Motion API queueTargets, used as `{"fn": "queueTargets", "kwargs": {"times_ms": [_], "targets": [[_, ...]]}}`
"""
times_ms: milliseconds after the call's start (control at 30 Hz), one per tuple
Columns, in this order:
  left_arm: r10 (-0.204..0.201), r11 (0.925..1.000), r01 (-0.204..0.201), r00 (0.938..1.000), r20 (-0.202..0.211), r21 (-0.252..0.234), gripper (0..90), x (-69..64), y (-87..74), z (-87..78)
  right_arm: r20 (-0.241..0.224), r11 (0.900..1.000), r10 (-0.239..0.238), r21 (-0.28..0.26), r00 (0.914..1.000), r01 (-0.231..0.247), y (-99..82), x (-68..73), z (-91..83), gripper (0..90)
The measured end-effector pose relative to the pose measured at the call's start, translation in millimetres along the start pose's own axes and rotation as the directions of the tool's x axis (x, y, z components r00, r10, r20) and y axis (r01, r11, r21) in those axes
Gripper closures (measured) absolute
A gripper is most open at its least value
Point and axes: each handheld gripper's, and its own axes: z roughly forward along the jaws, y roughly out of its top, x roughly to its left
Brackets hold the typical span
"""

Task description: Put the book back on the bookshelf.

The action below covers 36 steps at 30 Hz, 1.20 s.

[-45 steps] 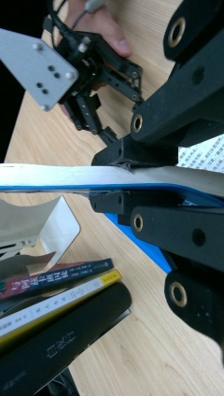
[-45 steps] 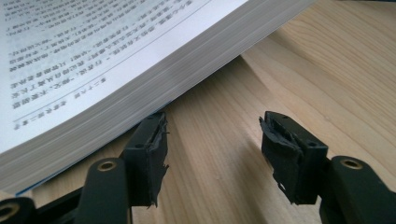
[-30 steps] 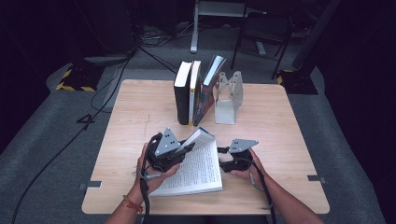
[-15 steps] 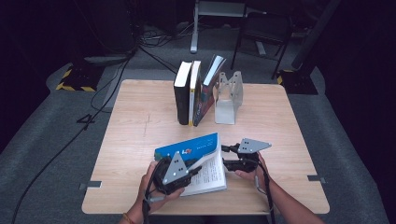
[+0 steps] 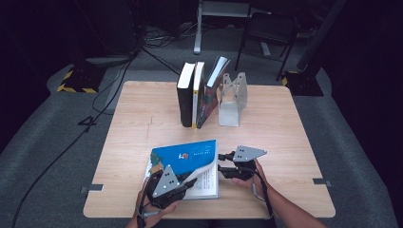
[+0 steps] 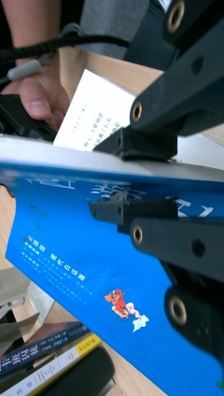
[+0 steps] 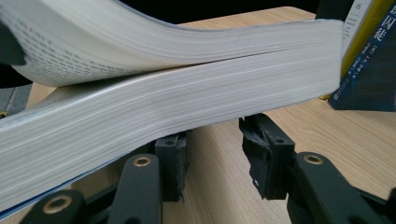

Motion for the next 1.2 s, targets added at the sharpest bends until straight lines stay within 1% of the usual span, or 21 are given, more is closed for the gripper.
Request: {"fn": "queueTargets", "kwargs": {"times_ms": [67,133,167,233,333,367,400,467,500,567,600,633,667,800,833,867,967,1033,1133,1167,1200], "targets": [[-0.023,0.9996,0.023,0.9991,0.037,-0.017,77.9,6.9,2.4,2.0,0.009,1.0,-0.002,0.002,1.0,0.002,0.8,0.1,-0.8,60.2],[-0.037,0.9987,0.039,0.9973,0.063,-0.032,78.4,14.1,11.9,8.9,0.022,0.9998,0.017,-0.011,0.9996,-0.017,-0.3,-2.9,-2.3,60.4],[-0.037,0.9987,0.039,0.9973,0.063,-0.032,78.6,14.1,11.9,8.9,0.022,0.9998,0.017,-0.011,0.9996,-0.017,-0.3,-2.9,-2.3,60.4],[-0.017,0.9989,0.021,0.9965,0.082,-0.041,79.1,18.3,24.7,18.3,0.039,0.9991,0.038,-0.023,0.9985,-0.037,-2.5,-11.7,-8.5,61.4],[-0.015,0.9991,0.02,0.9917,0.128,-0.036,79.5,24.4,41.3,33.3,0.069,0.9976,0.056,-0.045,0.9961,-0.053,-1.8,-20.1,-21.3,64.0],[0.003,0.9999,-0.001,0.9891,0.148,-0.014,79.2,24.5,49.6,39.6,0.078,0.997,0.06,-0.054,0.9952,-0.055,-1.0,-23.8,-27.9,63.9],[0.018,0.9998,-0.017,0.9894,0.144,-0.011,79.2,23.1,54.5,42.2,0.08,0.9963,0.064,-0.063,0.9948,-0.059,-0.5,-28.6,-35.7,63.9],[0.058,0.9983,-0.058,0.9862,0.155,-0.003,79.5,20.4,68.5,50.8,0.096,0.9959,0.063,-0.071,0.9934,-0.056,-1.1,-33.2,-46.8,63.9],[0.071,0.9974,-0.071,0.9836,0.166,-0.001,79.6,19.5,73.1,54.8,0.107,0.9953,0.065,-0.078,0.9921,-0.057,-1.5,-35.4,-52.2,63.9],[0.063,0.998,-0.062,0.9769,0.204,-0.008,79.3,18.5,79.4,61.3,0.116,0.9926,0.075,-0.104,0.9904,-0.063,-1.6,-40.1,-62.7,63.9],[0.063,0.998,-0.062,0.9769,0.204,-0.008,78.7,18.5,79.4,61.3,0.116,0.9926,0.075,-0.104,0.9904,-0.063,-1.6,-40.1,-62.7,63.9],[0.034,0.9993,-0.037,0.9646,0.262,0.008,78.7,20.4,82.6,64.3,0.115,0.9924,0.073,-0.107,0.9907,-0.06,-0.9,-41.9,-68.1,63.9],[0.023,0.9997,-0.025,0.9643,0.264,0.004,77.1,20.6,82.3,64.0,0.112,0.9921,0.065,-0.114,0.9916,-0.052,0.3,-42.0,-73.9,63.9],[0.025,0.9994,-0.02,0.9763,0.215,-0.029,76.7,12.1,73.0,53.9,0.11,0.9922,0.052,-0.118,0.9925,-0.039,3.7,-37.9,-74.8,63.9],[0.01,0.9991,-0.002,0.9784,0.207,-0.042,76.3,10.0,68.6,49.7,0.105,0.9915,0.051,-0.125,0.9931,-0.037,5.3,-36.8,-75.0,63.9],[0.01,0.9991,-0.002,0.9784,0.207,-0.042,75.3,10.0,68.6,49.7,0.105,0.9915,0.051,-0.125,0.9931,-0.037,5.3,-36.8,-75.0,63.9],[-0.005,0.9956,0.02,0.9871,0.16,-0.092,74.4,4.0,56.3,35.9,0.1,0.9856,0.06,-0.163,0.9932,-0.043,12.7,-32.2,-76.6,63.9],[-0.006,0.992,0.022,0.9917,0.129,-0.124,73.7,0.8,48.3,24.4,0.092,0.9859,0.039,-0.166,0.995,-0.023,20.4,-26.7,-75.3,63.9],[-0.022,0.9879,0.039,0.9935,0.112,-0.15,71.0,-0.2,42.0,16.6,0.079,0.9857,0.026,-0.168,0.9966,-0.012,26.4,-21.9,-73.0,63.6],[-0.045,0.985,0.063,0.9924,0.114,-0.16,71.0,-0.2,36.9,12.6,0.073,0.9853,0.023,-0.171,0.9971,-0.01,28.6,-20.3,-71.9,63.0],[-0.054,0.985,0.071,0.9925,0.109,-0.157,67.6,-0.8,32.8,9.8,0.068,0.9856,0.016,-0.169,0.9976,-0.004,32.4,-17.7,-70.4,62.3]]}}
